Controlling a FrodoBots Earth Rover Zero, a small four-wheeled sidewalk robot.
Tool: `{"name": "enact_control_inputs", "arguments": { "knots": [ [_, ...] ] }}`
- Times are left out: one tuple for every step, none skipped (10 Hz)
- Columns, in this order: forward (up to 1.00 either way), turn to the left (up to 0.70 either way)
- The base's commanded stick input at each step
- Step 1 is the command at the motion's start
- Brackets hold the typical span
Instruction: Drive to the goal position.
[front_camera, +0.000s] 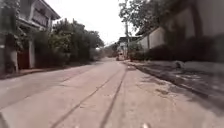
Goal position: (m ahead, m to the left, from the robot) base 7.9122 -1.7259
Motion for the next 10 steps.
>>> {"name": "enact_control_inputs", "arguments": {
  "knots": [
    [1.0,0.02],
    [1.0,0.02],
    [1.0,0.02],
    [1.0,0.02],
    [1.0,0.02],
    [1.0,0.02],
    [1.0,0.02],
    [1.0,0.02],
    [1.0,0.02],
    [1.0,0.02]
  ]
}}
